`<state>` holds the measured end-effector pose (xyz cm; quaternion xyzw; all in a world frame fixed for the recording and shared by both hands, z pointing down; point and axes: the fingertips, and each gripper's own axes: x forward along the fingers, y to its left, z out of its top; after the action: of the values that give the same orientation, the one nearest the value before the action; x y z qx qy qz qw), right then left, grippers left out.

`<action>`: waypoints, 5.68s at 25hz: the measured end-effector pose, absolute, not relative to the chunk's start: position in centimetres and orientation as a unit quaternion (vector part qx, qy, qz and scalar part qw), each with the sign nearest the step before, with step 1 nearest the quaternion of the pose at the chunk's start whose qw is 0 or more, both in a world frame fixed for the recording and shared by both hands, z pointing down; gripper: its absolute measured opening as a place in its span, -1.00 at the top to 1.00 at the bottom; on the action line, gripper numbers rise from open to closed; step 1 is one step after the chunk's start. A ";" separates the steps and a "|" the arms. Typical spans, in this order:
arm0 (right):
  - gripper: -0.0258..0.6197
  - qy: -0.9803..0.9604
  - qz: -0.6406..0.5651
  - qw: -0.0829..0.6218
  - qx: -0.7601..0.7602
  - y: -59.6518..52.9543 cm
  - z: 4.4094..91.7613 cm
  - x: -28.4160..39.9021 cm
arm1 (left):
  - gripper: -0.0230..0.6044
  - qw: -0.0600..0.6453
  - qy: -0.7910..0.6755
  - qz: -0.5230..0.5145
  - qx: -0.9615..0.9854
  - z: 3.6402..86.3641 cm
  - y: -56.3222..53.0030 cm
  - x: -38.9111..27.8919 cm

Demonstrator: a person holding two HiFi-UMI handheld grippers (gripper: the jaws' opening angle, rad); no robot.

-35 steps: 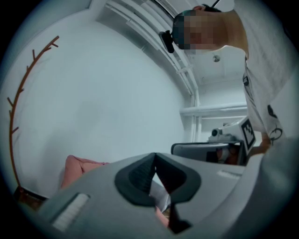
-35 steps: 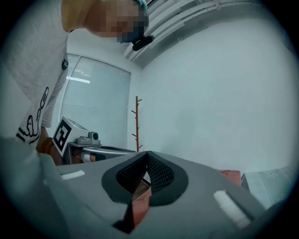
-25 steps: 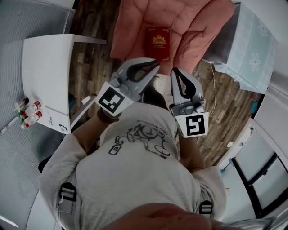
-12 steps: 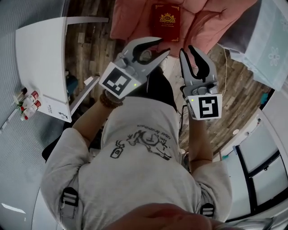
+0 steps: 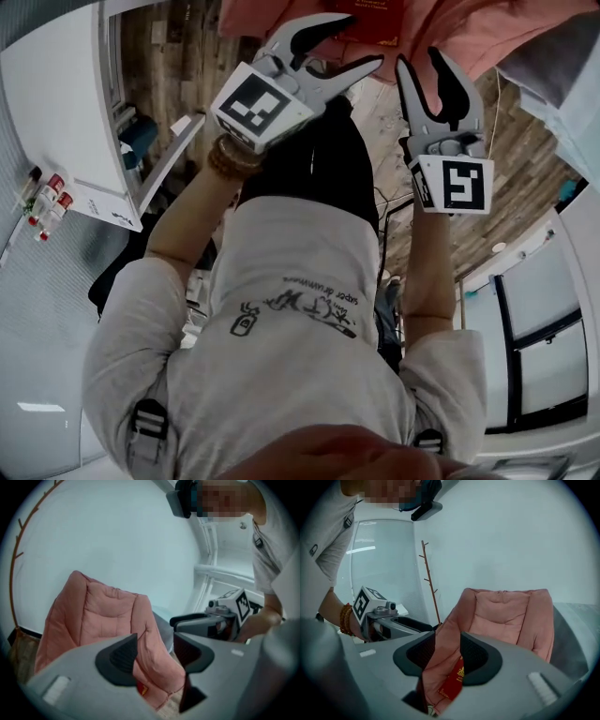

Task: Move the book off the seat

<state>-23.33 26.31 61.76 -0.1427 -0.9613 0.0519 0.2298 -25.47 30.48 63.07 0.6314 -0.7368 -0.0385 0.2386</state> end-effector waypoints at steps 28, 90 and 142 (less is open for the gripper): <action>-0.29 -0.908 0.134 0.374 -0.137 21.9 98.2 -26.1 | -0.42 0.435 -0.692 -0.062 0.572 98.9 30.3 -27.3; -0.11 -0.927 0.182 0.321 -0.068 22.5 78.1 -25.3 | -0.22 0.326 -0.794 -0.024 0.513 77.4 28.8 -31.3; -0.09 -0.991 0.054 0.119 0.012 29.3 30.9 -14.9 | -0.23 0.119 -0.814 -0.054 0.566 30.0 35.0 -21.3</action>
<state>-14.86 29.29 30.86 0.0125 -0.9913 0.0539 0.1192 -21.33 35.00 29.98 0.5660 -0.8140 -0.0536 0.1190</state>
